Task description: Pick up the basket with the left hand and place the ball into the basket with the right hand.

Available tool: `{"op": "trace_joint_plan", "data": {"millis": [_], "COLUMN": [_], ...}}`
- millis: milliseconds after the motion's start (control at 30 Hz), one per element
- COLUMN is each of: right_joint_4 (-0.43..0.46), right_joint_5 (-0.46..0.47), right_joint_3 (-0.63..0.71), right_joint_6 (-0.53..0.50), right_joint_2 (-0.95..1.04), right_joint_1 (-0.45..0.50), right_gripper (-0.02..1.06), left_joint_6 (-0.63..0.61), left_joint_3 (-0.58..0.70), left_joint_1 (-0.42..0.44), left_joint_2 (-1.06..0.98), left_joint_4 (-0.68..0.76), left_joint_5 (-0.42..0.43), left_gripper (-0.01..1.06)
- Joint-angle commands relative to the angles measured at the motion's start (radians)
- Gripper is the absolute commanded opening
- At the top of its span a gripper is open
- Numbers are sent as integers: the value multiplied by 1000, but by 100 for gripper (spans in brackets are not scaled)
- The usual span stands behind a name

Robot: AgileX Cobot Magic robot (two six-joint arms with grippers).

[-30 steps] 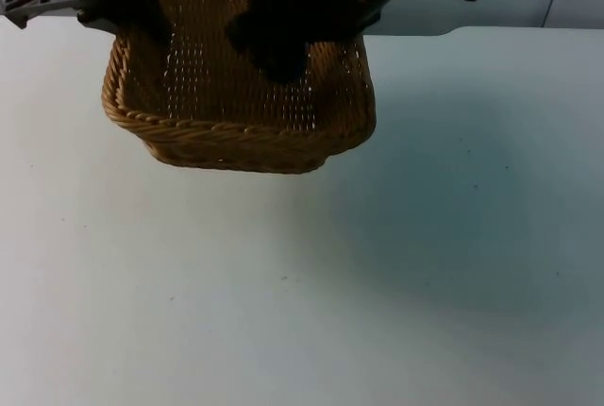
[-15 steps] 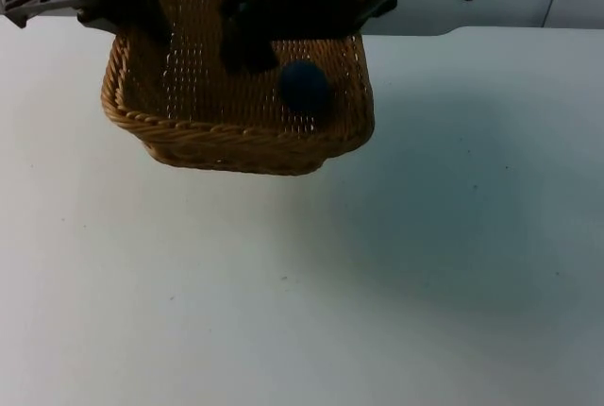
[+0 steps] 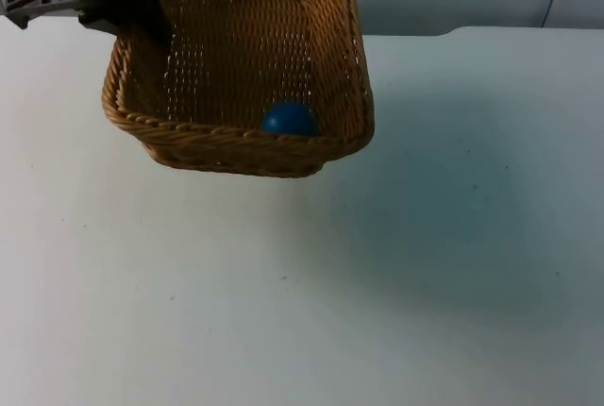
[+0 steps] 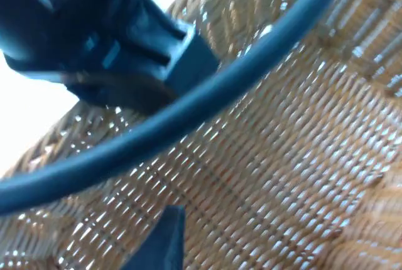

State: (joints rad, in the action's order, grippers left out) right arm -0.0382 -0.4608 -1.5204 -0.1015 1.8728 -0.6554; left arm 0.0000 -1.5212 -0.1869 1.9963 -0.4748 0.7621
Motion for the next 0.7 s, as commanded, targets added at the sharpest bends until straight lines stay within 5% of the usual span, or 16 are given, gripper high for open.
{"op": "trace_joint_plan", "data": {"millis": [0,400,667], "right_joint_4": [-19,-24,-8], "right_joint_5": [-27,-13,-4], "right_joint_3": [-9,-9,-9], "right_joint_6": [-8,-11,23], "right_joint_2": [-47,-109,-168], "right_joint_1": [-5,9,173], "right_gripper": [105,105,105], "left_joint_6": [-7,-7,-7], "left_joint_3": [-1,-1,-1], "left_joint_1": [-3,-3,-3], "left_joint_2": [-6,-7,-7], "left_joint_4": [-32,-32,-27], "left_joint_5": [-11,1,-1], "left_gripper": [0,0,0]}}
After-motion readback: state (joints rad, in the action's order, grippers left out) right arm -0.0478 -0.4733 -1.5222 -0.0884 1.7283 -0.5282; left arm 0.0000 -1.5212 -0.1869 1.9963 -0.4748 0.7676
